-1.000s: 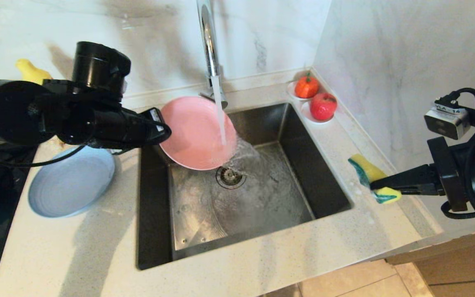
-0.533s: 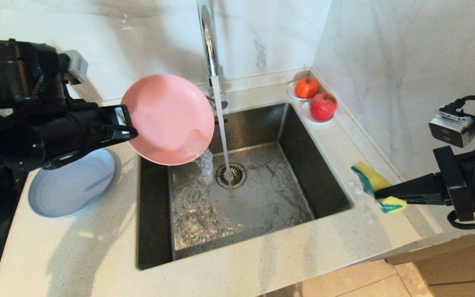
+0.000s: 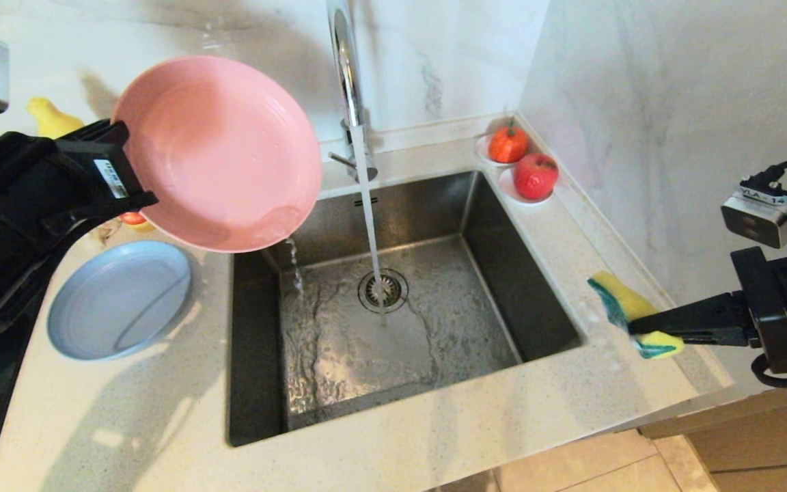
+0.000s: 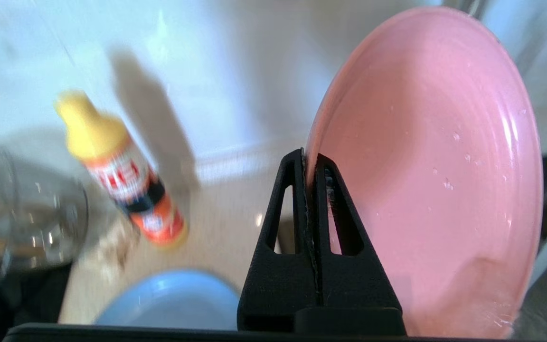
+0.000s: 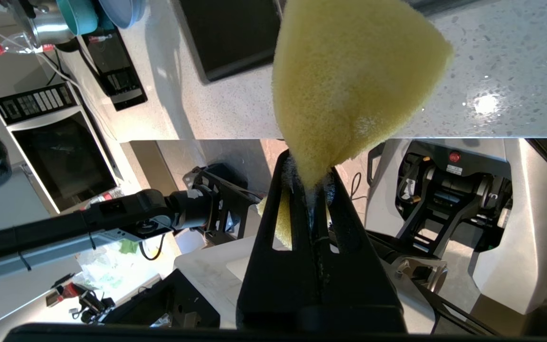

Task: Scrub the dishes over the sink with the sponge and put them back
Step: Wipe the plate

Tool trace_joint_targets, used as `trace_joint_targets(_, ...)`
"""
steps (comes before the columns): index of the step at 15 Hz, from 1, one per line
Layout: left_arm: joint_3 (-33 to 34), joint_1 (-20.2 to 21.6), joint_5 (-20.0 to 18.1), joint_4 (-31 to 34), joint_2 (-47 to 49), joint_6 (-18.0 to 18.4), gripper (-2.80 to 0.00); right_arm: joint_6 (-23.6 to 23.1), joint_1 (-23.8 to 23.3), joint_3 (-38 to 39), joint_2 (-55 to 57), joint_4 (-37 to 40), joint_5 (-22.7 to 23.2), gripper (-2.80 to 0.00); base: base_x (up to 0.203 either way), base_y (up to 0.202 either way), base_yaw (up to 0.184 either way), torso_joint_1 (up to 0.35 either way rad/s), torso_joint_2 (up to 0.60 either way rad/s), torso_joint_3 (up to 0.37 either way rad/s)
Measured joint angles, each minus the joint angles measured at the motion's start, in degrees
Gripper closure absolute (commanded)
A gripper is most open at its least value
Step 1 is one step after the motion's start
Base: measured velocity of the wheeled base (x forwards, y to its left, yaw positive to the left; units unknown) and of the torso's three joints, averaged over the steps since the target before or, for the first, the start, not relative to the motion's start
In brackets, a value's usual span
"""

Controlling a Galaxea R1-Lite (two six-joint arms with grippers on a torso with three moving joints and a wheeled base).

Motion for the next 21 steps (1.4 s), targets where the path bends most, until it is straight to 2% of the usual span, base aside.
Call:
trace_joint_targets(9,8.5,0.0,-8.2,-1.6,-10.3,4.5,0.0,0.1,0.0,0.1,1.2,-0.1,0.0,0.0,0.0,0.0,0.0,0.0,0.0,0.0)
trace_joint_targets(15,9.7,0.0,-8.5,-0.8,-13.0,3.8,0.0,0.1,0.0,0.2,1.6,-0.1,0.0,0.0,0.0,0.0,0.0,0.0,0.0,0.0)
trace_joint_targets(17,9.1,-0.1,-8.5,1.5,-13.0,1.8,0.0,0.1,0.0,0.2,1.6,-0.1,0.0,0.0,0.0,0.0,0.0,0.0,0.0,0.0)
trace_joint_targets(18,8.5,-0.1,-8.6,4.5,-13.2,-0.5,0.0,0.0,0.0,0.2,1.6,-0.1,0.0,0.0,0.0,0.0,0.0,0.0,0.0,0.0)
trace_joint_targets(21,2.6,-0.4,-11.4,18.0,-14.4,-10.3,0.0,0.0,0.0,-0.1,1.3,0.3,0.0,0.0,0.0,0.0,0.0,0.0,0.0,0.0)
